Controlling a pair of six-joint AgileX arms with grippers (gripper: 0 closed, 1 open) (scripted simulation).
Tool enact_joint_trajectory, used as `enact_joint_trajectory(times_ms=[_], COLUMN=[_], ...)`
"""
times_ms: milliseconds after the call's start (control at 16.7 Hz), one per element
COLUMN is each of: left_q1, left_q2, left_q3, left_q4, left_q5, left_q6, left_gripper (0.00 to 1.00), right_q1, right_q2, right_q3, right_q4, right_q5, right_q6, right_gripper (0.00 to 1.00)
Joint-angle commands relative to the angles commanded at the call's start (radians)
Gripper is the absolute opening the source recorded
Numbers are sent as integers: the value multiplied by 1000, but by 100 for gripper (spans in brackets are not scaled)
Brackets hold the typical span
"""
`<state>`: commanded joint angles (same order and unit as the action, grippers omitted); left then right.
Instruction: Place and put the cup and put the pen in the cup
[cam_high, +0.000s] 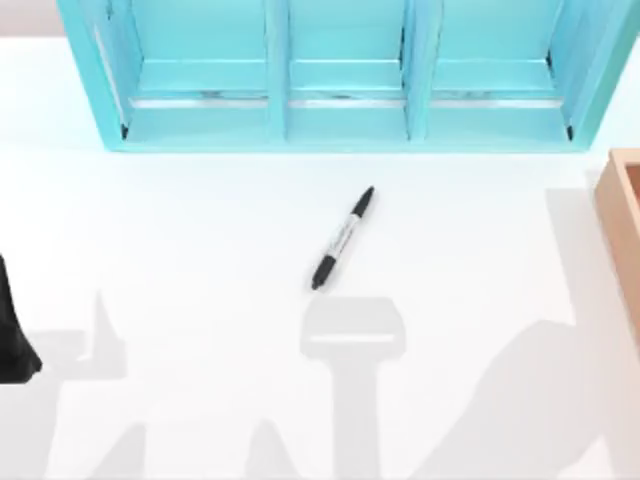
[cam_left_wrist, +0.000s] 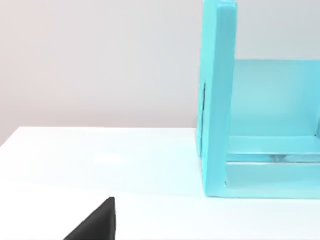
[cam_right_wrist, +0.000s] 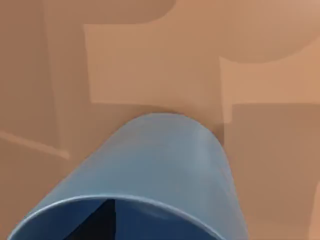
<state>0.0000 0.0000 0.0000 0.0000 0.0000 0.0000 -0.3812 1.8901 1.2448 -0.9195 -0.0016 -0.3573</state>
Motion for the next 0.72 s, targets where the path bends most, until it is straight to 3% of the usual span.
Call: enact_joint_trajectory(times_ms=[300, 720], left_q1=[0, 0], left_q2=[0, 0], left_q3=[0, 0], left_q4=[0, 0], left_q5=[0, 0], left_q6=[0, 0], left_gripper=[100, 100], right_q1=[-1, -1], right_q2=[7, 7], right_q3=[-15, -15], right_q4=[18, 18], right_q5=[0, 0], right_q6=[-1, -1], right_gripper=[100, 47])
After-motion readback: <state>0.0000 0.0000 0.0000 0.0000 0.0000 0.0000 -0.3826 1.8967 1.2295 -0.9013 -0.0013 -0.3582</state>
